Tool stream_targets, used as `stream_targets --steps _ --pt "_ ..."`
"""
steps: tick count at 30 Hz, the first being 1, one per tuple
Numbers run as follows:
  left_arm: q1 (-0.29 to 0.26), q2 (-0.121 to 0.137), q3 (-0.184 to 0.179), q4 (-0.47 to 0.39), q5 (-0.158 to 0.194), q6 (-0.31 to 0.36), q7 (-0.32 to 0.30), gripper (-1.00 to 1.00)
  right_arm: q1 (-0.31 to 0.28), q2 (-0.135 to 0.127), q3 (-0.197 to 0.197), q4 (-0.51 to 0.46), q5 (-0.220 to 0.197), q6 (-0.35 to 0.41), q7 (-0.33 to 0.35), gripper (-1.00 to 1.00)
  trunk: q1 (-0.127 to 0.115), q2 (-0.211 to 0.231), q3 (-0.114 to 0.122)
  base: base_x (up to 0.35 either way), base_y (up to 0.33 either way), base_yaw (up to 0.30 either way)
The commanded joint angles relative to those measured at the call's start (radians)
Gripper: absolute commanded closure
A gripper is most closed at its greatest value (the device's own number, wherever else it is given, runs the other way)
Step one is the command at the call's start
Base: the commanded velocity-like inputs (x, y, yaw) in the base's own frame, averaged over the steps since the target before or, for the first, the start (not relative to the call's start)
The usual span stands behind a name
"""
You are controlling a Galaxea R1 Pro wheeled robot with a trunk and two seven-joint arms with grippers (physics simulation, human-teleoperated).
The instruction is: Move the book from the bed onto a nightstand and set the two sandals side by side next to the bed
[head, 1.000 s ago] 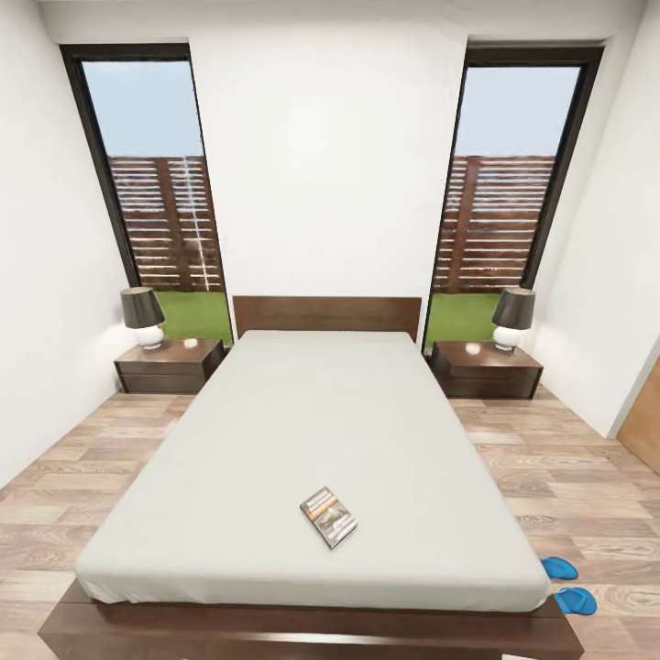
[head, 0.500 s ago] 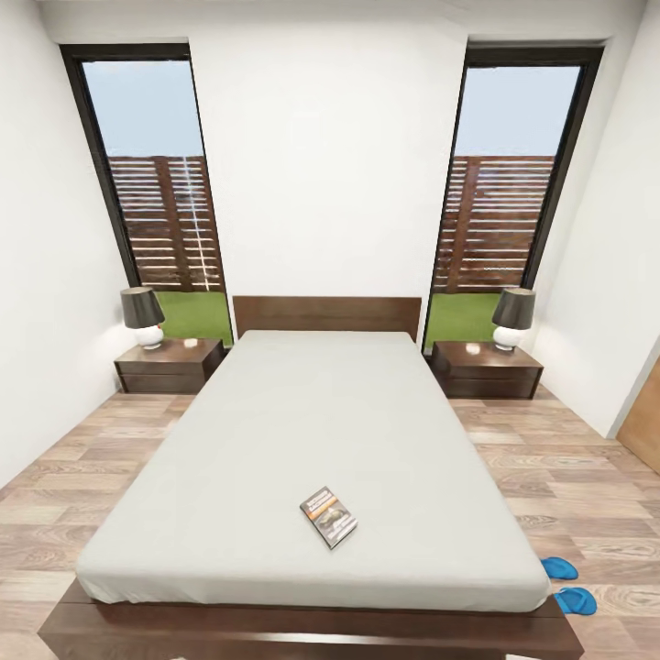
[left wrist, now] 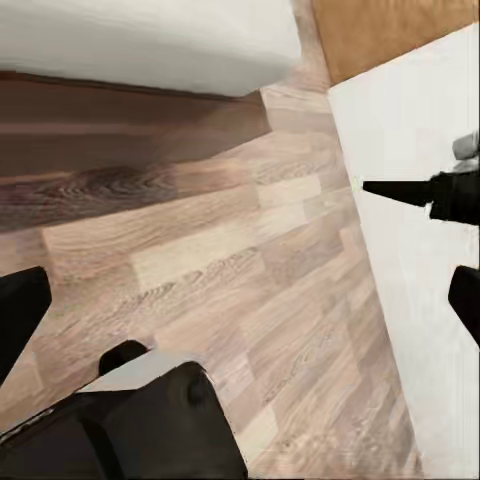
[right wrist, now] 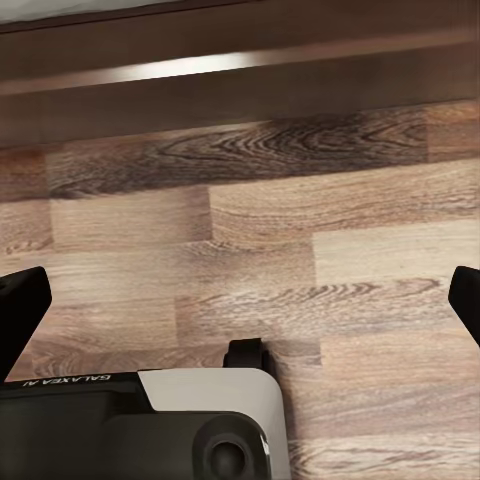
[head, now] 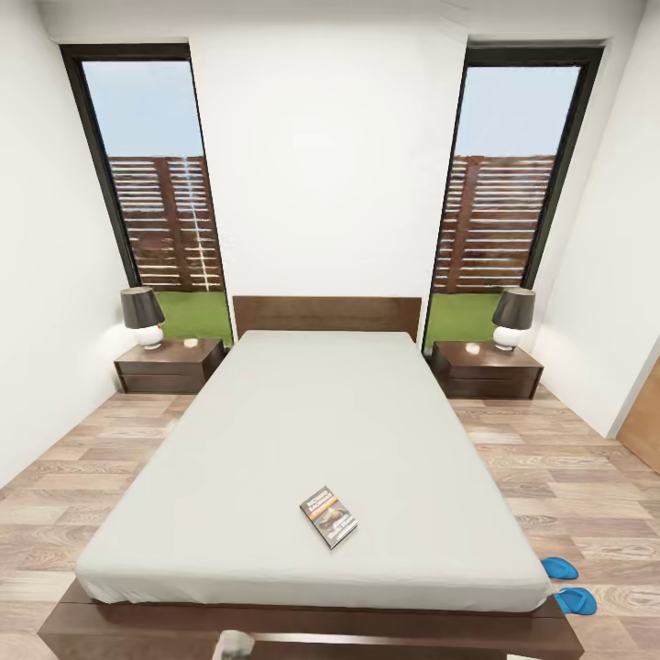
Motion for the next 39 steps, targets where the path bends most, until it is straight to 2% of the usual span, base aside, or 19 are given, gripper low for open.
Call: stream_targets --steps 1,4,5,10,14,16,18,21,22,24,25,28,29,31,32,35,37,38,39 --pt "0.0 -0.011 -0.006 -0.033 -0.001 0.034 -0.021 -1.0 -0.001 0.0 0.008 0.003 -0.011 0.0 0.005 -1.0 0.0 -0.002 -0.001 0.0 0.0 0.0" --pt "0.0 -0.071 -0.007 -0.18 -0.022 0.174 -0.057 -1.0 -0.001 0.0 0.007 0.003 -0.011 0.0 0.005 -1.0 0.0 -0.002 -0.001 0.0 0.0 0.0" --pt "0.0 -0.156 -0.008 -0.317 -0.045 0.303 -0.062 -1.0 -0.001 0.0 0.007 0.003 -0.011 -0.001 0.005 -1.0 0.0 -0.002 -0.001 0.0 0.0 0.0" --pt "-0.003 -0.265 -0.01 -0.503 -0.078 0.442 -0.062 -1.0 -0.001 0.0 0.007 0.003 -0.011 0.0 0.005 -1.0 0.0 -0.002 -0.001 0.0 0.0 0.0" --pt "-0.013 -0.265 -0.013 -0.691 -0.09 0.592 -0.034 -1.0 -0.001 0.0 0.007 0.003 -0.011 -0.001 0.005 -1.0 0.0 -0.002 -0.001 0.0 0.0 0.0" --pt "-0.055 -0.265 -0.014 -0.802 -0.089 0.677 0.032 -1.0 -0.001 0.0 0.007 0.003 -0.011 -0.001 0.005 -1.0 0.0 -0.002 -0.001 0.0 0.0 0.0" --pt "-0.131 -0.265 -0.014 -0.877 -0.086 0.748 0.133 -1.0 -0.001 0.0 0.007 0.003 -0.011 -0.001 0.005 -1.0 0.0 -0.002 -0.001 0.0 0.0 0.0" --pt "-0.305 -0.265 -0.014 -0.914 -0.079 0.815 0.321 -1.0 -0.001 0.0 0.008 0.003 -0.011 -0.001 0.005 -1.0 0.0 -0.002 -0.001 0.0 0.0 0.0" --pt "-0.337 -0.265 -0.014 -0.914 -0.076 0.821 0.356 -1.0 -0.001 0.0 0.008 0.003 -0.011 -0.001 0.005 -1.0 0.0 -0.002 -0.001 0.0 0.0 0.0" --pt "-0.454 -0.265 -0.014 -0.895 -0.055 0.834 0.501 -1.0 -0.001 0.0 0.008 0.003 -0.011 -0.001 0.005 -1.0 0.0 -0.002 -0.001 0.0 0.0 0.0" --pt "-0.479 -0.265 -0.014 -0.886 -0.047 0.836 0.539 -1.0 -0.001 0.0 0.008 0.003 -0.011 -0.001 0.005 -1.0 0.0 -0.002 -0.001 0.0 0.0 0.0" --pt "-0.601 -0.265 -0.013 -0.837 0.015 0.836 0.781 -1.0 -0.001 0.001 0.008 0.004 -0.011 -0.001 0.006 -1.0 0.0 -0.002 -0.001 0.0 0.0 0.0" --pt "-0.614 -0.265 -0.013 -0.833 0.023 0.833 0.823 -1.0 -0.001 0.001 0.008 0.004 -0.011 -0.001 0.006 -1.0 0.0 -0.002 -0.001 0.0 0.0 0.0" --pt "-0.644 -0.265 -0.013 -0.822 0.042 0.8 0.999 -1.0 -0.001 0.002 0.008 0.004 -0.011 -0.001 0.007 -1.0 0.0 -0.002 -0.001 0.0 0.0 0.0" --pt "-0.648 -0.265 -0.013 -0.82 0.045 0.787 1.043 -1.0 -0.001 0.002 0.008 0.004 -0.011 -0.001 0.007 -1.0 0.0 -0.002 -0.001 0.0 0.0 0.0" --pt "-0.66 -0.265 -0.015 -0.786 0.055 0.676 1.263 -1.0 -0.001 0.008 0.008 0.004 -0.01 -0.001 0.008 -1.0 0.0 -0.002 -0.001 0.0 0.0 0.0" --pt "-0.663 -0.265 -0.018 -0.716 0.056 0.591 1.342 -1.0 -0.001 0.01 0.008 0.004 -0.009 -0.001 0.008 -1.0 0.0 -0.002 -0.001 0.0 0.0 0.0" --pt "-0.664 -0.265 -0.019 -0.603 0.055 0.497 1.376 -1.0 -0.001 0.01 0.009 0.004 -0.01 0.0 0.009 -1.0 0.0 -0.002 -0.001 0.0 0.0 0.0" --pt "-0.664 -0.265 -0.019 -0.573 0.056 0.472 1.381 -1.0 -0.001 0.01 0.009 0.003 -0.01 0.0 0.01 -1.0 0.0 -0.002 -0.001 0.0 0.0 0.0"
